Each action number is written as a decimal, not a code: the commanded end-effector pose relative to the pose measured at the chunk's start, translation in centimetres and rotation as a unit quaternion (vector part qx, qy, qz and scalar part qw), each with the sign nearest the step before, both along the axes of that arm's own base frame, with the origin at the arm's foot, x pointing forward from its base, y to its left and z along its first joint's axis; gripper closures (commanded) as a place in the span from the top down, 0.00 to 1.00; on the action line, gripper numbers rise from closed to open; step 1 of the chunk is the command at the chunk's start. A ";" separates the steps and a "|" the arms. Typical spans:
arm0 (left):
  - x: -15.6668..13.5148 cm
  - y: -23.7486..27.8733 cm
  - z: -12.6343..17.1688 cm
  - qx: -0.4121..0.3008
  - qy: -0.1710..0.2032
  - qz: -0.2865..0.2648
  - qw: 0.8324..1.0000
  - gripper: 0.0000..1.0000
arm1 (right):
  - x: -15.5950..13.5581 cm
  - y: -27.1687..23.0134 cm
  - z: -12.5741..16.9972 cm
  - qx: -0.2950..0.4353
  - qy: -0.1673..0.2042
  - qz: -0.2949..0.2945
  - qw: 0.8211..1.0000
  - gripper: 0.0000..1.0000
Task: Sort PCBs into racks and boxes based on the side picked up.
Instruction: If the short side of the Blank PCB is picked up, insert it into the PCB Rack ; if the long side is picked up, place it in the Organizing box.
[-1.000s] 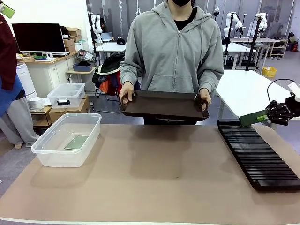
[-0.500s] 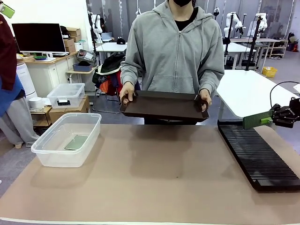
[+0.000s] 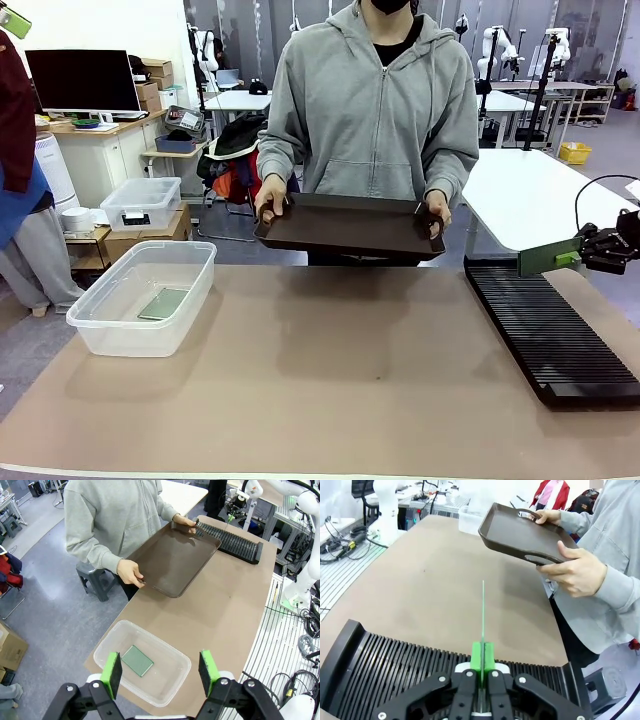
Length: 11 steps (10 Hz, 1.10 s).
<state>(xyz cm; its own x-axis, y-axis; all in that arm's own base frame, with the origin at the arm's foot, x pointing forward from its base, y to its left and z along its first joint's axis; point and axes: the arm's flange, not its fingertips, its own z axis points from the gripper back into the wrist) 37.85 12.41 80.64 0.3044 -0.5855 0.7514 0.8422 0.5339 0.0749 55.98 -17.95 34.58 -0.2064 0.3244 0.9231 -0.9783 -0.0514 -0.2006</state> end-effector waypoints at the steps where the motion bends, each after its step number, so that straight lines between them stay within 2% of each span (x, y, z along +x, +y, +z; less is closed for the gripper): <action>1: -0.1 -0.2 -0.1 -0.001 0.002 0.005 1.000 0.83 | -0.4 -0.6 -0.9 0.018 0.036 0.003 0.999 0.03; 4: -0.1 -0.2 -0.1 -0.001 0.002 0.005 1.000 0.83 | -0.7 -0.9 -2.5 0.017 0.045 0.007 0.999 0.03; 11: -0.1 -0.2 -0.1 -0.001 0.002 0.005 1.000 0.83 | -0.1 -0.1 -6.1 -0.002 0.113 0.008 0.994 0.03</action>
<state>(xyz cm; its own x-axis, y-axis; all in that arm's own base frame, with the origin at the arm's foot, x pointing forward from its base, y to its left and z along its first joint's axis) 37.85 12.41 80.64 0.3044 -0.5855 0.7514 0.8422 0.5339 0.0749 55.20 -18.41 28.46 -0.0328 0.3097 0.9503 -0.9978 -0.0648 -0.0133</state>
